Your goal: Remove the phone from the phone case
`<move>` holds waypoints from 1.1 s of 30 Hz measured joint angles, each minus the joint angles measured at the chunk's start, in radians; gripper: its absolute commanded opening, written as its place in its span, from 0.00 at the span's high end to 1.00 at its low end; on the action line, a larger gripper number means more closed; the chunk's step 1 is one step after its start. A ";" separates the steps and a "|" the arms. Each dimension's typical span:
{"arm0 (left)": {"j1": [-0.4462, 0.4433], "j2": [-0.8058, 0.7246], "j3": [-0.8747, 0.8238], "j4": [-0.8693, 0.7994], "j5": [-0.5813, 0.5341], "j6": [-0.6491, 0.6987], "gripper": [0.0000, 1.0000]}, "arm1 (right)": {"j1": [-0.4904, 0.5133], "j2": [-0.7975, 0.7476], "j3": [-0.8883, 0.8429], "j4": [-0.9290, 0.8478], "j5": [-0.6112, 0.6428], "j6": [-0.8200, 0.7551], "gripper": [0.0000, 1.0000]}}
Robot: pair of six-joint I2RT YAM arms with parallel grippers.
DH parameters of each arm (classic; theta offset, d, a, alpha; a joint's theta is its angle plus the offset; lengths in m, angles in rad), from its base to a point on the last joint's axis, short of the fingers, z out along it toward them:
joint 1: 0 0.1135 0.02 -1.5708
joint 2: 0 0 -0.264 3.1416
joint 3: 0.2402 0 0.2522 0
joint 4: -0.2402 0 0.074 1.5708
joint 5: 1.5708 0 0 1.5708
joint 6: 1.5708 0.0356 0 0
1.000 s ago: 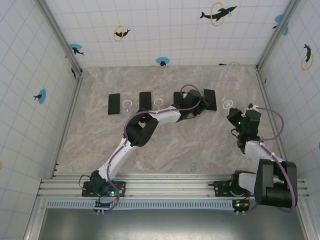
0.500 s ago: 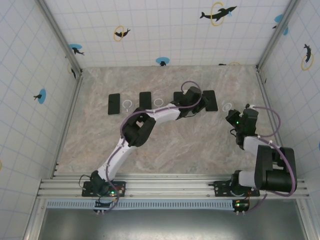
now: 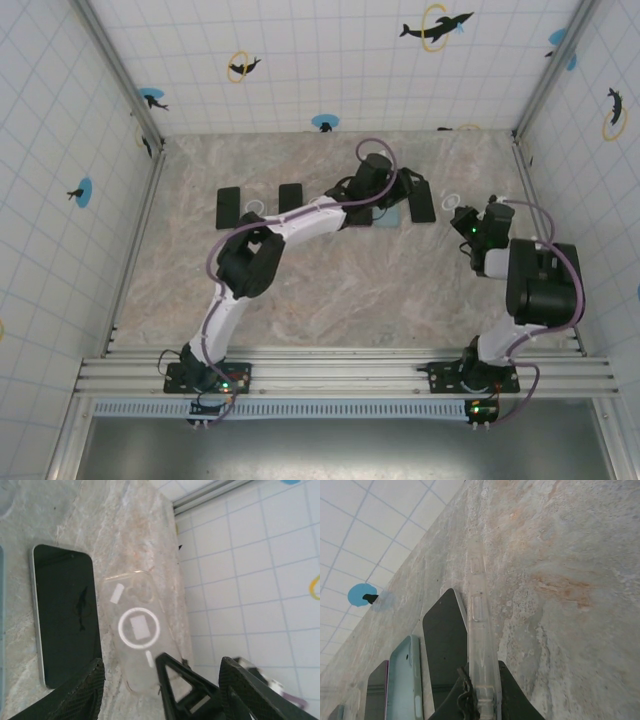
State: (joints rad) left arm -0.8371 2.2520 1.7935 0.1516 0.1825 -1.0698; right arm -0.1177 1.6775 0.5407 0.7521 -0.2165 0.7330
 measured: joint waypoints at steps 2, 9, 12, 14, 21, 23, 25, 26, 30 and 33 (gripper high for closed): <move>0.015 -0.047 -0.046 0.016 0.008 0.001 0.36 | -0.002 0.034 0.026 0.014 -0.015 0.007 0.93; 0.059 -0.130 -0.164 0.050 0.019 0.008 0.35 | -0.008 0.095 0.069 0.038 -0.052 0.019 0.84; 0.066 -0.133 -0.191 0.057 0.026 0.008 0.34 | -0.015 0.103 0.071 0.036 -0.067 0.016 0.81; 0.067 -0.133 -0.203 0.058 0.035 0.008 0.34 | -0.019 0.105 0.071 0.034 -0.073 0.012 0.78; 0.067 -0.134 -0.209 0.065 0.057 0.008 0.33 | -0.034 0.105 0.081 -0.016 -0.079 -0.035 0.68; 0.067 -0.134 -0.209 0.067 0.064 0.008 0.33 | -0.034 0.105 0.088 -0.038 -0.079 -0.055 0.67; 0.068 -0.134 -0.209 0.067 0.070 0.008 0.33 | -0.035 0.105 0.095 -0.060 -0.080 -0.075 0.65; 0.069 -0.134 -0.209 0.067 0.072 0.008 0.33 | -0.035 0.103 0.098 -0.071 -0.079 -0.086 0.64; 0.074 -0.134 -0.209 0.067 0.080 0.013 0.32 | -0.036 0.100 0.109 -0.113 -0.069 -0.125 0.60; 0.083 -0.143 -0.217 0.067 0.093 0.026 0.31 | -0.039 0.093 0.124 -0.155 -0.059 -0.159 0.49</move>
State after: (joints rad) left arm -0.7544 2.1086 1.5764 0.2184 0.2760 -1.0439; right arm -0.1570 1.7702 0.6651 0.5968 -0.2756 0.5743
